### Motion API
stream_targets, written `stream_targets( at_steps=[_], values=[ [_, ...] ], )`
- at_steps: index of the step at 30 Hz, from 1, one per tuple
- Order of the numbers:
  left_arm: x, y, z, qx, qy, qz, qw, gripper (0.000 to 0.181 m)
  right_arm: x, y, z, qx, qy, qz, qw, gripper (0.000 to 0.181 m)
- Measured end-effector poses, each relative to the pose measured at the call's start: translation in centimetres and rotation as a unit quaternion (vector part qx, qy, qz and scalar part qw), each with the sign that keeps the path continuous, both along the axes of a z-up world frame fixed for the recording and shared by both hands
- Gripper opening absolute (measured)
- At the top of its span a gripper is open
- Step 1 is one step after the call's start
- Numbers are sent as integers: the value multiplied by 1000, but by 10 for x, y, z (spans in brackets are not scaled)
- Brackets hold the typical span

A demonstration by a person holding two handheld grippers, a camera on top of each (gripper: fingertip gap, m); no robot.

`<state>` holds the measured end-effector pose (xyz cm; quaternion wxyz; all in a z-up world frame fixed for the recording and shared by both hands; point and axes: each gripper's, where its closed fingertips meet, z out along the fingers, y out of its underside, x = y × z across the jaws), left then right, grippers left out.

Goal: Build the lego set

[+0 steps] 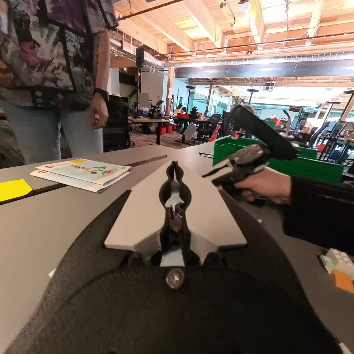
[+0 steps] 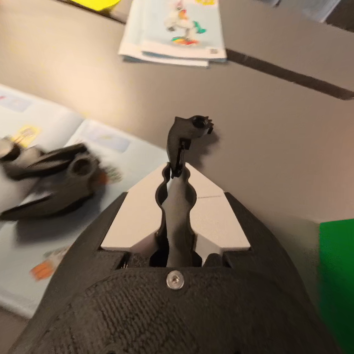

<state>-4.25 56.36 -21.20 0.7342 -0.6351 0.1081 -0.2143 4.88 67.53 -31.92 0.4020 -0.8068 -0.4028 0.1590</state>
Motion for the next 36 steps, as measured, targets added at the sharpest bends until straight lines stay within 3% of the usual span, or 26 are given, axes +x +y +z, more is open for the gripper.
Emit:
stream_targets(
  at_steps=[5,12,13,15,17,18,20,22,25,27,31,36],
  values=[
    [-1,2,-2,-8,-8,-5,1000,0,14,83,-5,33,-32,-70,996,10],
    [1,2,-3,-12,-9,-12,1000,0,23,153,-10,53,-57,-123,989,10],
    [1,2,-3,-12,-8,-13,1000,0,24,157,-9,54,-56,-128,989,14],
    [1,2,-3,-13,-8,-14,1000,0,21,157,0,56,-33,-127,990,43],
    [-1,2,-3,-12,-12,-12,1000,0,-3,130,23,50,33,-55,997,54],
    [-1,3,-3,-13,-15,-11,1000,0,-22,99,35,32,73,27,996,56],
    [-2,4,-3,-15,-20,-11,1000,0,-49,10,53,-24,126,236,963,69],
    [-2,4,-3,-16,-22,-12,1000,0,-46,-53,48,-44,101,347,931,81],
    [-2,4,-3,-15,-22,-13,1000,0,-44,-102,19,-59,43,397,915,102],
    [-1,3,-3,-14,-24,-17,999,0,-46,-113,1,-43,9,406,913,104],
    [-1,3,-3,-14,-24,-18,999,0,-55,-111,-9,-21,-5,404,915,90],
    [-2,4,-3,-16,-30,-18,999,0,-54,-99,-11,-48,-7,400,915,89]
  ],
)
